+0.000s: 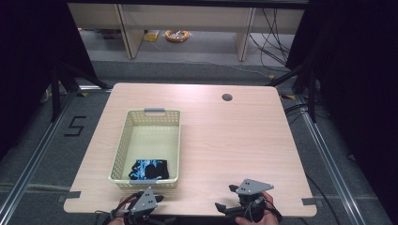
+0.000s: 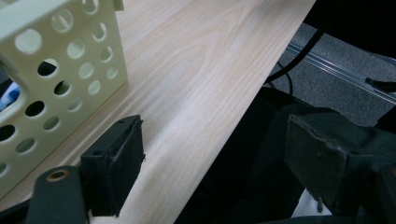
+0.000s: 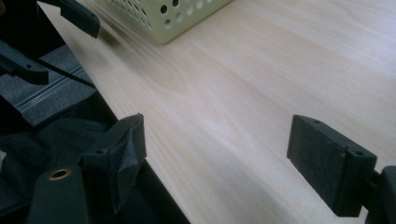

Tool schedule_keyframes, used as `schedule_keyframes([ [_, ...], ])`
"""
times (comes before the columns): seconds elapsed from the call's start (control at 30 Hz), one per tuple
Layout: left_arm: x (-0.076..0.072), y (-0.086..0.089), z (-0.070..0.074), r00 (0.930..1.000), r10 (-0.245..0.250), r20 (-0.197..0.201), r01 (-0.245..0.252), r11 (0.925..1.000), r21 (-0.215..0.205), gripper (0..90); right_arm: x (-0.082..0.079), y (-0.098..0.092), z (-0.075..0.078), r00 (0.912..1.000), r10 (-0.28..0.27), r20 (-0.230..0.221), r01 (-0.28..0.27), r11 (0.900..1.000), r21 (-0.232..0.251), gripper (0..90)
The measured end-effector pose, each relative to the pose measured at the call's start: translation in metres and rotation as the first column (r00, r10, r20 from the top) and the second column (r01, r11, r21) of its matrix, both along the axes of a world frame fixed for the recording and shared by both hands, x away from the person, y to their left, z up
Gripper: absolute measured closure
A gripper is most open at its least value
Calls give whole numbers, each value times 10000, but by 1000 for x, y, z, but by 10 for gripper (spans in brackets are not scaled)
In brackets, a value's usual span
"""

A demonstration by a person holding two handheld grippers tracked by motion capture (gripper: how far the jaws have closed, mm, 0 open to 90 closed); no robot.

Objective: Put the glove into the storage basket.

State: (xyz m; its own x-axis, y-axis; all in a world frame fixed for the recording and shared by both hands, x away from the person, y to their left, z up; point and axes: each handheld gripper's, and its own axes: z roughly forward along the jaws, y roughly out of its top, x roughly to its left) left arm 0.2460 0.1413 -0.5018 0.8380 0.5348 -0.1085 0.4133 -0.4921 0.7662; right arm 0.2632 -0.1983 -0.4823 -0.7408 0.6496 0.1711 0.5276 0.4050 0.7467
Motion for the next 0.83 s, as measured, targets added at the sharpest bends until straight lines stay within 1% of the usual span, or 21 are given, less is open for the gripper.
schedule_keyframes([
  [0.03,0,1,0,9999,-92,48,92,9999,135,195,1,-2,0,9997,193,136,-191,9997,-139,201],
  [0.07,-1,-1,-1,9999,54,-91,-55,9999,-105,195,0,-2,-2,9997,160,197,-156,9997,-172,197],
  [0.1,-2,-2,-2,9994,217,-276,-224,9994,-257,195,-1,-2,-2,9994,249,257,-241,9993,-301,190],
  [0.17,-2,-2,-2,9995,210,-228,-215,9995,-214,195,-1,-2,-4,9990,368,243,-357,9984,-434,187],
  [0.2,-2,-2,-2,9993,206,-305,-214,9994,-254,195,-2,-2,-5,9993,317,212,-308,9985,-443,187],
  [0.23,-2,-2,-2,9994,190,-299,-198,9995,-249,195,-1,-2,-5,9990,363,257,-350,9982,-486,190],
  [0.27,-2,-1,-2,9996,159,-254,-162,9998,-135,196,0,-3,-6,9990,330,304,-312,9979,-575,194],
  [0.33,-2,-2,-2,9995,175,-264,-179,9997,-167,200,0,-4,-6,9992,321,243,-308,9981,-526,193],
  [0.37,0,-1,-2,9998,117,-138,-116,9999,76,200,0,-4,-6,9988,439,230,-426,9977,-518,193],
  [0.4,-1,-1,-3,9997,117,-218,-117,9999,14,200,1,-4,-6,9986,476,227,-465,9978,-474,193],
  [0.43,-1,-2,-3,9995,157,-258,-159,9998,-85,200,0,-3,-5,9993,358,142,-350,9981,-510,193],
  [0.47,-1,-1,-3,9997,112,-236,-112,9999,13,200,1,-4,-6,9992,346,216,-333,9980,-542,192],
  [0.5,-1,-1,-3,9996,126,-241,-126,9999,-10,200,1,-3,-6,9996,268,106,-261,9980,-577,192],
  [0.57,-1,-1,-3,9998,75,-204,-74,10000,59,200,1,-3,-7,9999,140,31,-137,9975,-699,198],
  [0.63,-1,-1,-3,9998,85,-195,-84,10000,33,201,1,-3,-7,9999,69,75,-63,9971,-757,199],
  [0.73,-1,-1,-3,9998,80,-189,-79,10000,32,200,2,-4,-7,9997,193,152,-182,9975,-676,199],
  [0.83,-1,-1,-3,9998,90,-180,-90,10000,33,200,3,-5,-7,9997,167,174,-156,9979,-627,199],
])
